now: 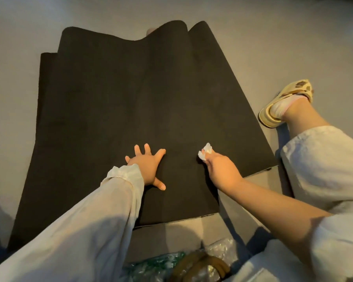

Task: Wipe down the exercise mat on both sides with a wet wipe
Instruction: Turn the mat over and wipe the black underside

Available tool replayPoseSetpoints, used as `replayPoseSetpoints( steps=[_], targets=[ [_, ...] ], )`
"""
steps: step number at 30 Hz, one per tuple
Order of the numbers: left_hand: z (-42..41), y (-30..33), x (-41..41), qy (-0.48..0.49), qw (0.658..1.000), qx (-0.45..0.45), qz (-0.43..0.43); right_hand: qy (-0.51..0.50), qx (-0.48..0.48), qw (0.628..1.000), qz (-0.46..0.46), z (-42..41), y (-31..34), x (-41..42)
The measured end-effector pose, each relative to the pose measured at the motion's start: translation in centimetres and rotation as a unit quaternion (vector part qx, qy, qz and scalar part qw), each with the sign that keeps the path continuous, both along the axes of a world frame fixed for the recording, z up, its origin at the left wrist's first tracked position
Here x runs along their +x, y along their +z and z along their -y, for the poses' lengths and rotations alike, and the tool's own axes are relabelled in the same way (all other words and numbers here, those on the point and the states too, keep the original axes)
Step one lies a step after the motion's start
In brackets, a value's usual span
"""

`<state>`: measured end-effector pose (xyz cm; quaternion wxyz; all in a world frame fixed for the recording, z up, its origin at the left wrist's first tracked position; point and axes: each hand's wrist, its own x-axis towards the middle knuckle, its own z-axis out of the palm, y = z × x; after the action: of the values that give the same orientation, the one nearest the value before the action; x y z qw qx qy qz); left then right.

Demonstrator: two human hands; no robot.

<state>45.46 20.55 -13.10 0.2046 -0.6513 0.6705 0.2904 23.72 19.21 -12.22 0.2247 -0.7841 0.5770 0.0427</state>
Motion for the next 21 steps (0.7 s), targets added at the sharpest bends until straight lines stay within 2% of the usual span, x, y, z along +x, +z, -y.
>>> replayPoseSetpoints(
  steps=[5, 11, 14, 17, 21],
  targets=[
    [-1.4, 0.3, 0.5, -0.004, 0.999, -0.041, -0.008, -0.019, 0.054, 0.994, -0.089, -4.9, 0.3, -0.3],
    [-2.5, 1.5, 0.8, 0.019, 0.999, -0.040, -0.030, 0.043, 0.089, 0.992, -0.073, -9.6, 0.7, -1.7],
    [-3.2, 2.2, 0.8, 0.044, 0.996, -0.032, -0.064, 0.045, 0.039, 0.995, -0.081, -9.5, 0.7, -1.6],
    [-3.6, 2.9, 1.3, 0.102, 0.983, -0.049, -0.145, 0.034, 0.016, 0.999, -0.031, -9.1, 0.9, -1.0],
    [-3.1, 4.4, 2.1, 0.245, 0.928, -0.052, -0.275, 0.009, 0.014, 0.991, 0.136, -9.4, 1.8, 1.4]
  ],
)
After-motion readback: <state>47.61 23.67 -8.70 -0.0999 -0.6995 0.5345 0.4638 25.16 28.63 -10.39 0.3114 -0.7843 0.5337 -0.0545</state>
